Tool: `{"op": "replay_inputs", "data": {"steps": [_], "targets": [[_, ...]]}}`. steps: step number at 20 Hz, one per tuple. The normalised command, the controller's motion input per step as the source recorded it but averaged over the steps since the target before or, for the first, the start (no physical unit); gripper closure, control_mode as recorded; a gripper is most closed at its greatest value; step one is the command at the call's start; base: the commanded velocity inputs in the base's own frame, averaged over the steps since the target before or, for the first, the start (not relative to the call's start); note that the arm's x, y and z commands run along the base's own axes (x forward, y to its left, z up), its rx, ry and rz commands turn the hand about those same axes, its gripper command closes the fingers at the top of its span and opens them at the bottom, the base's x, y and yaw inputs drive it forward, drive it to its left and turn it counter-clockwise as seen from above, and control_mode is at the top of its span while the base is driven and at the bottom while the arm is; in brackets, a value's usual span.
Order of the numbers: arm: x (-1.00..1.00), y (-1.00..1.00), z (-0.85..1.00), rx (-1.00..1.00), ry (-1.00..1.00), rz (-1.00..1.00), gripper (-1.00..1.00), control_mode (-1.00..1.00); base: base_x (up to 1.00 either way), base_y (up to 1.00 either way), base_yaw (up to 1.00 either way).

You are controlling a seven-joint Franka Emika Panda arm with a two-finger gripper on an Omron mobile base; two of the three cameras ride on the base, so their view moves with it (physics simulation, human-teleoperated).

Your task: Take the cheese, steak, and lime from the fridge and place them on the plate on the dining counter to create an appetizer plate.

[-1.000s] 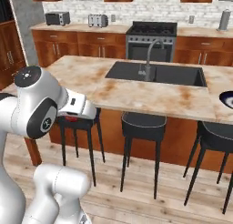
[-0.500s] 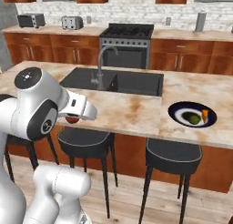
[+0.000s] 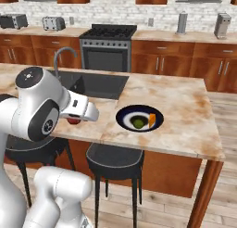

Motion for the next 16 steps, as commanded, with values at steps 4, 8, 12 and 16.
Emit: {"op": "replay_inputs", "data": {"steps": [4,8,12,16], "targets": [[0.00,0.00,0.00,0.00,0.00,0.00,1.00,1.00,0.84,-0.77,0.00],[0.00,0.00,0.00,0.00,0.00,0.00,1.00,1.00,0.81,-0.21,0.00],[0.43,0.05,-0.02,0.01,0.00,-0.02,1.00,-1.00,0.00,0.00,0.00],[0.49,0.19,-0.22,0.00,0.02,-0.10,1.00,-1.00,0.00,0.00,0.00]]}}
